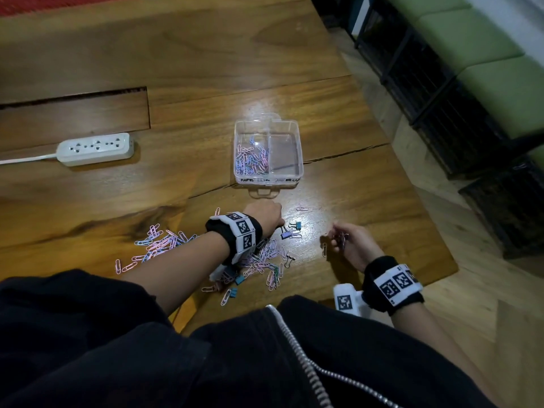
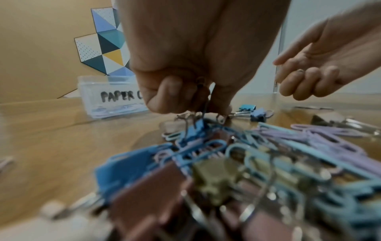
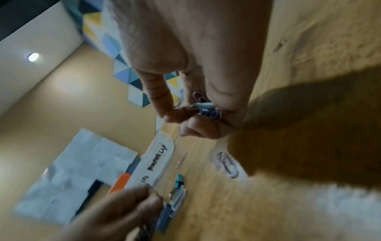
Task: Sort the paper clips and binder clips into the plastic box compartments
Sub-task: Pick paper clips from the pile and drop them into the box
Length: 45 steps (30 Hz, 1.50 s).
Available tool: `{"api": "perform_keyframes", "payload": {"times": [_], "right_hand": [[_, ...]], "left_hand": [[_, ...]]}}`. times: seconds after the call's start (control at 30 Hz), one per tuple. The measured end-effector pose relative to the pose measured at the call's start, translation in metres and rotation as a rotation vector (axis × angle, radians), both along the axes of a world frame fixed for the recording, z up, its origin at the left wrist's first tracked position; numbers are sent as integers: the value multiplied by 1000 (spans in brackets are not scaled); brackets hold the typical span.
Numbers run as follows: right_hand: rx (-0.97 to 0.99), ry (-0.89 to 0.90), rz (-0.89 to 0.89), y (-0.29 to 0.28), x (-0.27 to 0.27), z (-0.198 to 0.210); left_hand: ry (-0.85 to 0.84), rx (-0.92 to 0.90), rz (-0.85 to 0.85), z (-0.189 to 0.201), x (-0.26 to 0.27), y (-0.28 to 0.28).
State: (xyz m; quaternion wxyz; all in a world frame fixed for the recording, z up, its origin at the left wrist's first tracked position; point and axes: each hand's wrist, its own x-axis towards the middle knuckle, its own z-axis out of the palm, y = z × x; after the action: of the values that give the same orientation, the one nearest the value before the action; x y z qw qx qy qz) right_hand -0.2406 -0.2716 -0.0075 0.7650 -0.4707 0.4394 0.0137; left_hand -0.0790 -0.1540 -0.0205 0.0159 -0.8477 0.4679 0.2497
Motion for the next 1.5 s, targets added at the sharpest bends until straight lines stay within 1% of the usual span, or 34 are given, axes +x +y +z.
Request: {"api": "perform_keyframes", "payload": {"times": [0.07, 0.1, 0.17, 0.27, 0.3, 0.33, 0.37, 0.4, 0.43, 0.47, 0.53, 0.6, 0.63, 0.7, 0.77, 0.87, 0.93, 1.0, 1.03, 1.1, 1.17, 1.23, 1.3, 1.37, 1.5], "right_hand": [[-149, 78, 101, 3, 0, -1], [-200, 99, 152, 4, -1, -2], [-240, 109, 196, 6, -3, -3], [-315, 132, 205, 6, -2, -6], [-375, 153, 219, 7, -1, -8], [-478, 193, 265, 8, 0, -11], [-615, 256, 344, 8, -1, -13], [-747, 333, 428, 10, -2, -13], [-844, 386, 483, 11, -4, -14], [-886, 403, 513, 12, -5, -14], [-886, 407, 534, 14, -7, -14], [-918, 450, 582, 15, -7, -15], [-936, 465, 605, 16, -7, -17], [-954, 457, 585, 16, -7, -21], [-920, 428, 549, 17, -5, -22], [-863, 415, 577, 19, -1, -23], [-835, 390, 592, 18, 3, -21], [-751, 329, 541, 13, 8, -18], [-655, 283, 466, 9, 10, -17], [-374, 163, 267, 1, 13, -10], [-128, 21, 132, -6, 17, -2], [-4, -97, 60, -12, 22, 2], [46, -143, 5, -17, 29, 1], [48, -135, -15, -20, 37, -1], [26, -92, 49, -18, 52, 3]], "left_hand": [[59, -44, 48, 2, 2, 2], [126, -89, 96, 4, 3, 3], [340, -192, 260, 8, 7, 4], [701, -323, 598, 11, 18, 10], [838, -356, 711, 12, 21, 12], [946, -378, 799, 13, 24, 14], [995, -389, 844, 13, 25, 16], [983, -385, 841, 12, 25, 16], [932, -368, 796, 12, 23, 15], [848, -350, 714, 11, 20, 14], [595, -290, 471, 8, 14, 10], [333, -176, 254, 7, 9, 6], [235, -139, 189, 6, 7, 4], [130, -126, 146, 8, 5, 1], [121, -124, 162, 8, 3, -3], [120, -66, 180, 8, 0, -7], [75, -51, 150, 8, -1, -6], [35, -63, 112, 8, 0, -2], [23, -64, 90, 8, 1, 0], [0, -48, 62, 9, 3, 5], [1, -45, 81, 11, 5, 9], [17, -53, 110, 12, 4, 12], [32, -62, 124, 11, 3, 14], [51, -49, 133, 9, 2, 15], [75, 4, 156, 10, 2, 13]]}}
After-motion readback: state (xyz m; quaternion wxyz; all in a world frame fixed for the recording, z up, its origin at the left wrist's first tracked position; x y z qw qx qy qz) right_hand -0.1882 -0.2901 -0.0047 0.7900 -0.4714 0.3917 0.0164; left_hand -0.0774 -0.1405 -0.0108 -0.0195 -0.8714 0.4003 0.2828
